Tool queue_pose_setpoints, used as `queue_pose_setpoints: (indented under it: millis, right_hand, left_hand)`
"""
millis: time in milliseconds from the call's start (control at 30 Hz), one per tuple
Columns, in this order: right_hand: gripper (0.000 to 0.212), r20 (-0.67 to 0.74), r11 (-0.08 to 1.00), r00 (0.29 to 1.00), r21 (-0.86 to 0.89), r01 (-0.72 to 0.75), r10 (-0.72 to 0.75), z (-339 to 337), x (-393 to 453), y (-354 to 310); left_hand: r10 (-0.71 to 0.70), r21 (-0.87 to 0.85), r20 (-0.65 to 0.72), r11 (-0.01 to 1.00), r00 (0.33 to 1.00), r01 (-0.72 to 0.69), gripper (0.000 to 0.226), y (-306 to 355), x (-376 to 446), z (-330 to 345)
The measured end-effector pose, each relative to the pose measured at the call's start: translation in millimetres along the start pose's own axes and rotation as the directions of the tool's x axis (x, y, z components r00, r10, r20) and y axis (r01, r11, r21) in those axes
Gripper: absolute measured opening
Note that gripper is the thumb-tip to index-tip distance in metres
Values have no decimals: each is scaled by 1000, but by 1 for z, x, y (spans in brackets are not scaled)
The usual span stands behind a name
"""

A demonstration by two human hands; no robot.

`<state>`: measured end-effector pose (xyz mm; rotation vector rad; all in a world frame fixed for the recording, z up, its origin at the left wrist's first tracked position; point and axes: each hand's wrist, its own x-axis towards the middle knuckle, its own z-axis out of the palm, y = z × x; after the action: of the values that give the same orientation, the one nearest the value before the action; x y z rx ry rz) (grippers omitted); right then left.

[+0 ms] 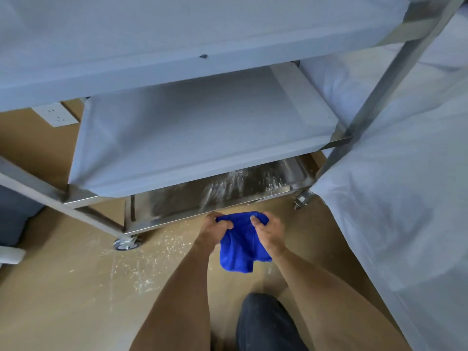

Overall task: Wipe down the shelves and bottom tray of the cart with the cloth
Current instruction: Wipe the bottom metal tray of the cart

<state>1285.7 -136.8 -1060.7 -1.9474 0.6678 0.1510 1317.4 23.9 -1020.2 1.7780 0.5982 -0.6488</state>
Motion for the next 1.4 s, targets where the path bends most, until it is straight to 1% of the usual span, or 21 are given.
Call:
queue_pose_setpoints:
  millis: [67,167,300,333,433,467,500,533,567,600,633,667,700,767,867,933,1000,1100,1200,1300,1400]
  right_hand:
    - [22,-64,993,998,-114,20,-27,-9,21,-7]
    - [28,-189,966,979,-256,32,-83,-22,51,-18]
    - [37,-329,951,943,-301,-65,-40,-49,100,-36]
    - [38,-359,947,933,-312,-83,-37,-58,112,-42]
    - [43,-386,950,921,-302,-79,-46,-74,145,-57]
    - [44,-381,935,922,-347,-80,-63,-75,151,-58]
    - [44,-392,908,913,-414,-66,-112,-73,156,-54]
    - [44,-413,874,888,-486,-26,-204,-69,161,-48]
    - [45,-390,837,876,-546,27,-283,-62,165,-38]
    - [47,-323,794,893,-605,60,-314,-55,168,-25]
    - [50,-226,746,931,-662,69,-286,-48,170,-13]
    - [52,-123,704,970,-708,63,-211,-42,173,-2]
    - [54,-54,678,988,-733,61,-147,-37,176,8]
    - [58,-69,683,987,-728,51,-147,-32,182,14]
    - [70,-136,714,977,-700,24,-166,-24,187,19]
    - [80,-175,731,966,-681,22,-192,-17,187,25]
    - [85,-193,740,953,-671,44,-232,-14,187,28]
    - [89,-183,727,956,-685,44,-230,-13,187,29]
    - [90,-141,692,961,-719,65,-236,4,175,24]
    - [86,-36,685,954,-704,188,-298,56,141,10]
    - [79,105,661,919,-665,349,-379,134,96,-11]
  left_hand:
    - [-16,-80,3,997,1000,16,32,12,13,15]
    - [14,-148,55,989,998,-6,20,41,31,44]
    - [80,-158,124,986,989,-60,28,89,65,87]
    - [97,-146,113,986,989,-80,24,99,73,98]
    - [132,-39,-13,991,991,-132,15,124,86,121]
    - [154,33,-57,988,986,-153,13,128,85,122]
    - [179,157,-111,975,978,-160,15,126,84,120]
    - [212,305,-170,940,962,-153,20,120,84,116]
    - [249,441,-216,888,944,-133,26,109,84,109]
    - [298,554,-242,824,923,-121,31,95,84,100]
    - [344,639,-249,760,905,-113,36,79,87,89]
    - [368,696,-255,712,894,-95,42,64,91,78]
    - [357,731,-271,680,894,-50,50,50,97,66]
    - [287,739,-359,668,888,83,62,28,108,43]
    - [190,679,-509,688,839,257,66,13,122,15]
    - [110,631,-554,702,825,330,62,8,128,1]
    - [39,600,-570,702,820,384,52,2,130,-7]
    - [67,659,-531,659,845,363,43,-8,128,-11]
    - [111,685,-511,651,852,327,37,-12,125,-17]
    - [177,722,-482,635,858,275,31,-18,126,-27]
    - [213,759,-429,613,878,222,35,-20,125,-38]
